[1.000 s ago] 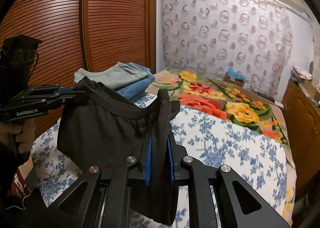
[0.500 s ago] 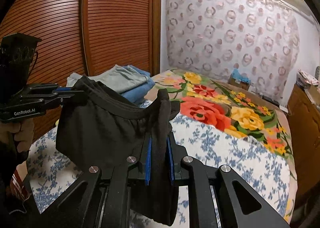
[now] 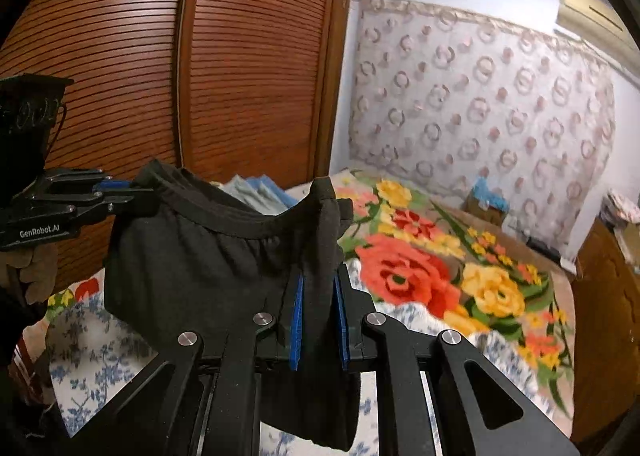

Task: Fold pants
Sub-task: 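Carry the held black pants with both tools over the stack of folded clothes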

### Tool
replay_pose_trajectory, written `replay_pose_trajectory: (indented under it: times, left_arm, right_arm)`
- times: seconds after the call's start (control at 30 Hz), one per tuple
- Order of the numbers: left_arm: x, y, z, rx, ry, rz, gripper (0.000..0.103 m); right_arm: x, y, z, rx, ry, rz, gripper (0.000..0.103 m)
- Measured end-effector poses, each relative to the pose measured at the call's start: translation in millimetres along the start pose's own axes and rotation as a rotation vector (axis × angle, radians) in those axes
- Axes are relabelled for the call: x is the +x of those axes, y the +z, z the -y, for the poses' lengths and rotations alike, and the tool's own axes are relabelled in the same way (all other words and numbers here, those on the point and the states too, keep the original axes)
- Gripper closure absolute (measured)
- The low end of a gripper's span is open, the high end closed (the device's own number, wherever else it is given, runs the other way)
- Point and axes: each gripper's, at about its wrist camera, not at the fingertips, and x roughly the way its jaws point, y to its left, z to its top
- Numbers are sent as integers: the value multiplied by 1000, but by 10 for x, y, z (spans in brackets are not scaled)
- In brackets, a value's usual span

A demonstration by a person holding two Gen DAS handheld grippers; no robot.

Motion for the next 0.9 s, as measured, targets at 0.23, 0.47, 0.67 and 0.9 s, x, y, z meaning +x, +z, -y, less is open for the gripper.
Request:
replay_pose_trajectory:
  times: [0.23, 0.47, 0.67, 0.9]
  left_arm:
    - [-53, 99, -136, -4, 72, 26, 90]
    - [-54, 118, -287, -16, 117, 38, 90]
    - [-101, 63, -432, -46, 141, 44, 90]
    - [-137, -22, -580, -87, 168, 56, 90]
  right_arm:
    - [136, 172, -23, -58, 16, 43, 89]
    - [309, 240, -46, -102, 30, 68, 89]
    - [494, 285, -9, -140, 37, 68, 89]
    - [701, 384, -15, -213, 48, 76, 89]
